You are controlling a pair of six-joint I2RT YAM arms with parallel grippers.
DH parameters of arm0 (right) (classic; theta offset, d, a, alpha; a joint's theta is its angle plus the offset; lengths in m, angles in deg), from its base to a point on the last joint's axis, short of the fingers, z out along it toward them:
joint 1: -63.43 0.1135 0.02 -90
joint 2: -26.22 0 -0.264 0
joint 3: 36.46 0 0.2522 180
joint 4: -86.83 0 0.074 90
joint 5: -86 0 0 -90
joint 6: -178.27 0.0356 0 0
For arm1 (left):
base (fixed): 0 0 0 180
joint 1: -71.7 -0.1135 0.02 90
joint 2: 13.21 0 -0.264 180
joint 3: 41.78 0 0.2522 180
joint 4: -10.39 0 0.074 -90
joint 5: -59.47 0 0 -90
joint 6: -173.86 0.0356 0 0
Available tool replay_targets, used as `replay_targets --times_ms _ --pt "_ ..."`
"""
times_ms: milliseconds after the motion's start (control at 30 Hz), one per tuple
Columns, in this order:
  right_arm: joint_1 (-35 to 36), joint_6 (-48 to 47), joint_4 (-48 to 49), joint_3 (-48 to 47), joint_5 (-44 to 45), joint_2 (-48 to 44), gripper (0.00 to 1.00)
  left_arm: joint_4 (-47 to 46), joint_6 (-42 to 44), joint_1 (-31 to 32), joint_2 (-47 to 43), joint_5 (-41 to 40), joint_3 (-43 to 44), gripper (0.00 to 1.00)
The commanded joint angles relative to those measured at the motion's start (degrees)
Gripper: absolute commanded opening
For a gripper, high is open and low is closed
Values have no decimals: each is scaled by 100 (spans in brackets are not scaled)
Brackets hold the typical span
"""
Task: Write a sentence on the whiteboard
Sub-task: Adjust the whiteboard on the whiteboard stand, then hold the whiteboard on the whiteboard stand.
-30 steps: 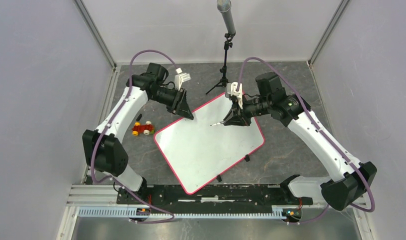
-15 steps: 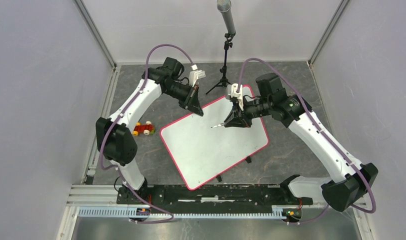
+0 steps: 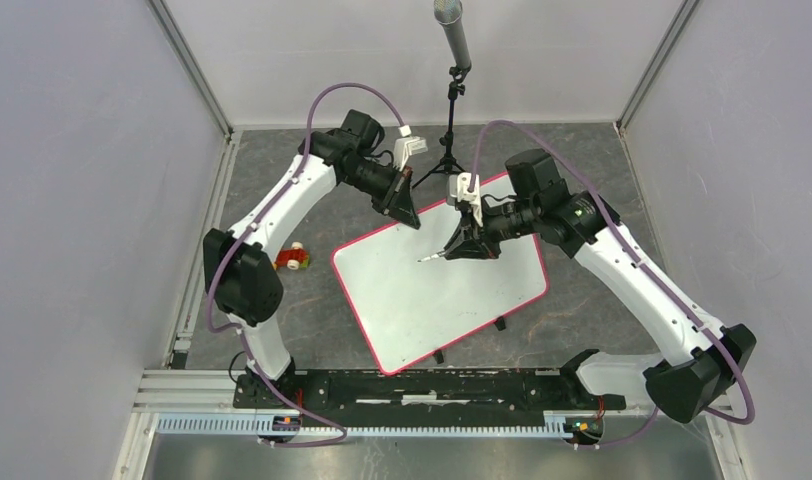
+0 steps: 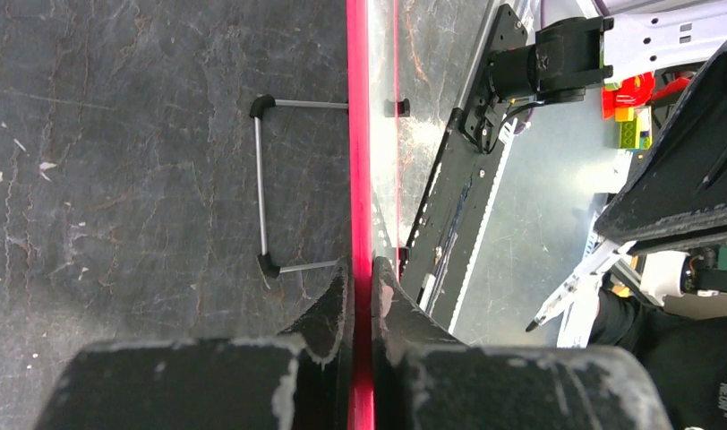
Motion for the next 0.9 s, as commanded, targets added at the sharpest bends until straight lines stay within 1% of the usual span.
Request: replay_targets --times_ms 0,167,200,267,333,367,400,467,567,633,767,833,867 --pt "108 -219 85 -241 -175 -116 0 38 220 415 180 -80 186 2" --pt "250 -246 56 -385 -248 70 0 391 432 588 437 -202 524 3" --pt "300 -249 60 -396 -224 79 0 400 414 595 451 -223 567 5" --pt "418 -263 94 -396 -123 80 0 468 410 559 421 -340 695 15" --pt "558 -255 168 -399 65 57 0 537 375 431 306 -452 816 27" --pt "628 -229 217 -406 150 54 0 566 341 297 202 -459 874 35" --pt "684 -178 268 -427 260 61 0 589 336 180 96 -433 883 46" --pt "768 -101 311 -501 439 100 0 645 380 -85 -188 -453 854 63" --pt "895 10 399 -639 591 179 0 659 354 -540 -693 -376 622 83" --pt "1009 175 537 -719 744 226 0 657 365 -837 -1042 -313 345 99" --pt "1311 238 598 -896 1117 446 0 294 195 -1570 -1969 -165 -530 100" --pt "1436 217 640 -953 1224 532 0 -123 -261 -1799 -2442 -598 -988 100" --pt "1500 209 685 -957 1246 559 0 -327 -565 -1875 -2679 -948 -1172 100"
